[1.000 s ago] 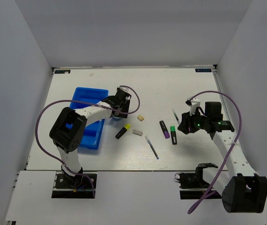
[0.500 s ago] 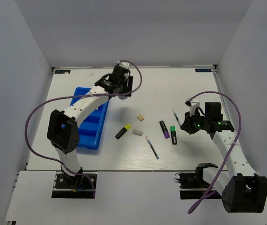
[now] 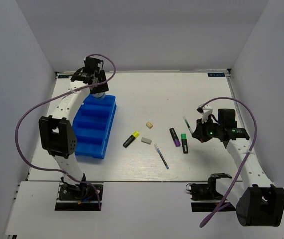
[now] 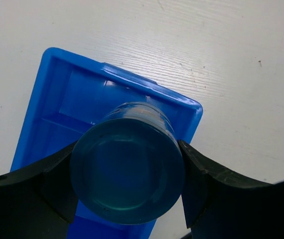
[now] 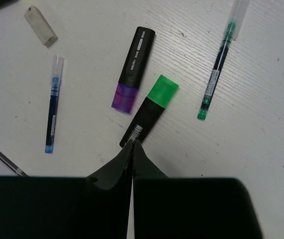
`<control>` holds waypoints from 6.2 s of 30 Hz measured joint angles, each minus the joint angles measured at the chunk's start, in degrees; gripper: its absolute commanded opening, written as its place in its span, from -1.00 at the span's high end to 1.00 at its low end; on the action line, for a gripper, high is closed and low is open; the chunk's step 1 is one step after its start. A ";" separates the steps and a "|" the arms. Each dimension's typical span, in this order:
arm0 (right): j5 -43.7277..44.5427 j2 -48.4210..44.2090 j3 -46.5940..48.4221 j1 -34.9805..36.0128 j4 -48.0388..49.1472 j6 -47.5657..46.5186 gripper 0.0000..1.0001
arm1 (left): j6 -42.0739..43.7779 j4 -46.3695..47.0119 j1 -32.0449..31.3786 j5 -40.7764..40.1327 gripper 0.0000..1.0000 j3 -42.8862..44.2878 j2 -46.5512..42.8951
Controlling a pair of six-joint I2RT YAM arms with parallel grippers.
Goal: Sort the stationery into containers
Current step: Place the stationery in the storage box, then pick up the pen from the center of the board, then place the pen in the storage box.
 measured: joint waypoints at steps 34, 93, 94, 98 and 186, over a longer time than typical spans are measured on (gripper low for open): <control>3.21 0.70 0.00 -0.07 0.00 0.02 1.00 | -1.20 -1.81 3.96 3.19 0.02 4.37 14.32; 4.50 1.66 0.07 -0.11 -1.49 1.75 0.65 | 5.60 -0.20 -30.18 11.34 -0.35 -24.52 0.81; 4.52 1.66 0.07 -0.11 -1.49 1.73 0.65 | 5.84 -0.17 -29.81 11.21 -0.32 -24.87 0.96; 4.50 1.66 0.07 -0.11 -1.49 1.75 0.65 | 6.36 1.57 -28.44 11.19 -0.29 -26.08 1.79; 4.20 0.87 0.07 -0.46 -1.57 1.49 0.72 | -66.12 6.80 3.96 -4.00 0.99 -24.52 -7.23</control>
